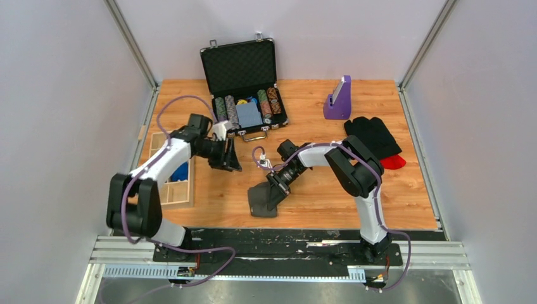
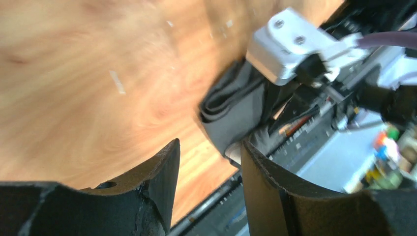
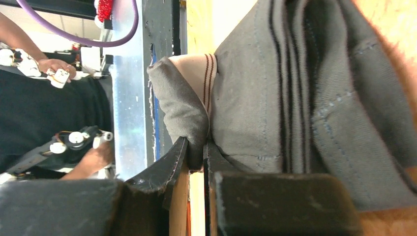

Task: Roll the underwear
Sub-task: Roll the underwear to the corner of the board.

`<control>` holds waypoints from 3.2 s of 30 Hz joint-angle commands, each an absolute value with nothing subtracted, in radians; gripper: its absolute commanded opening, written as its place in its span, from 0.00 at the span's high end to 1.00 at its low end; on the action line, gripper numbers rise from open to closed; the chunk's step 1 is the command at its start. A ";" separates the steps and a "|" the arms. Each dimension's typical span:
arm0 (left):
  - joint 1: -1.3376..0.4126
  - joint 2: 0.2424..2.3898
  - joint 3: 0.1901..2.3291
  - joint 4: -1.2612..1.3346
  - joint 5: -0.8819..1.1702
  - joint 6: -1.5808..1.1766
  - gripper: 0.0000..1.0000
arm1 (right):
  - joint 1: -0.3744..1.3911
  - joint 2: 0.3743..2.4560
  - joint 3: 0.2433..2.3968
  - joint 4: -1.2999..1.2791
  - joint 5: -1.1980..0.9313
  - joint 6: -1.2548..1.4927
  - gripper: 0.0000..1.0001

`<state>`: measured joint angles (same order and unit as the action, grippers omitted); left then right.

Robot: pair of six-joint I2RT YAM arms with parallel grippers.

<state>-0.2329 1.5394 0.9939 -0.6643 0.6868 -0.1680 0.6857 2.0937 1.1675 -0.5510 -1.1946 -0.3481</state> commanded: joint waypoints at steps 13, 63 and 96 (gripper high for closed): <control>-0.830 0.689 0.684 -0.583 0.483 0.898 0.34 | 0.704 2.349 1.365 -0.800 -0.908 -0.300 1.00; -1.198 0.645 0.342 -0.237 0.074 0.871 0.36 | 0.668 2.485 1.467 -0.912 -0.992 -0.258 1.00; -1.198 1.068 0.354 -0.072 0.004 0.915 0.45 | 0.658 2.509 1.474 -0.908 -1.013 -0.247 1.00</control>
<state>-1.1965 1.0462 0.3443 -0.0799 0.0238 0.8955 0.6640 2.3856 1.5002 -1.0031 -1.2564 -0.3218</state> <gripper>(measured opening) 0.558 0.119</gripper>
